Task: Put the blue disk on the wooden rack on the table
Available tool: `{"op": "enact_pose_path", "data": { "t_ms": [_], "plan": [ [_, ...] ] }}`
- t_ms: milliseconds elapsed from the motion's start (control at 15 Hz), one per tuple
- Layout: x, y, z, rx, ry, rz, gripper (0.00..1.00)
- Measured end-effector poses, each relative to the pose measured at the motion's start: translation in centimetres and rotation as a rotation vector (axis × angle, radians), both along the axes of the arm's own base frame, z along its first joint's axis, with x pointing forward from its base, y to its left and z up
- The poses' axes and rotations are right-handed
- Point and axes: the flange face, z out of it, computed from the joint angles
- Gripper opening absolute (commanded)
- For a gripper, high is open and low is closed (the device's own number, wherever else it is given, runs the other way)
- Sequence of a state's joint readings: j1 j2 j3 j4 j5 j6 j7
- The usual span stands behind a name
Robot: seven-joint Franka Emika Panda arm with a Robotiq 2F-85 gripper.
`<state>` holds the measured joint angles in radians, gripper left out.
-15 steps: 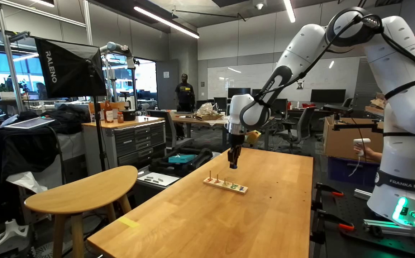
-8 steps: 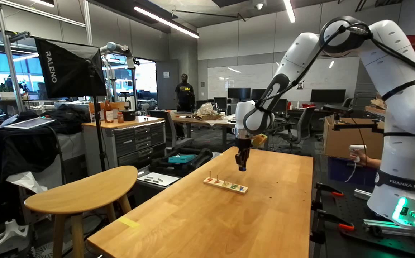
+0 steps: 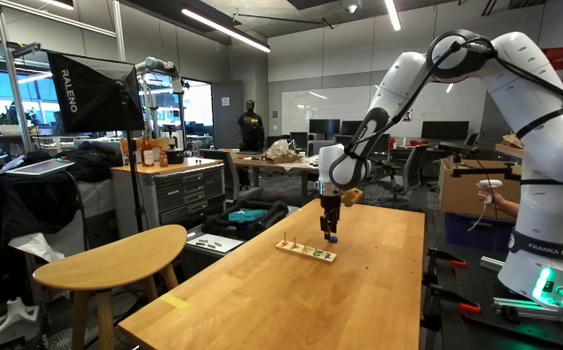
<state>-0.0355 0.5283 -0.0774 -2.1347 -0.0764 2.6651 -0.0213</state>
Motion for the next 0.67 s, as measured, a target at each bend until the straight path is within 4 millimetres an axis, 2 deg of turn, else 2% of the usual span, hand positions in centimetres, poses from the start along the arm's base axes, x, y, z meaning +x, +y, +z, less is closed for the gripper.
{"op": "enact_pose_path", "data": {
  "t_ms": [267, 400, 667],
  "plan": [
    [1.1, 2.1, 2.4, 0.016, -0.004, 0.027, 1.00],
    [1.3, 3.3, 4.9, 0.022, 0.001, 0.044, 1.00],
    [0.8, 4.9, 11.4, 0.025, 0.028, 0.065, 1.00]
  ]
}}
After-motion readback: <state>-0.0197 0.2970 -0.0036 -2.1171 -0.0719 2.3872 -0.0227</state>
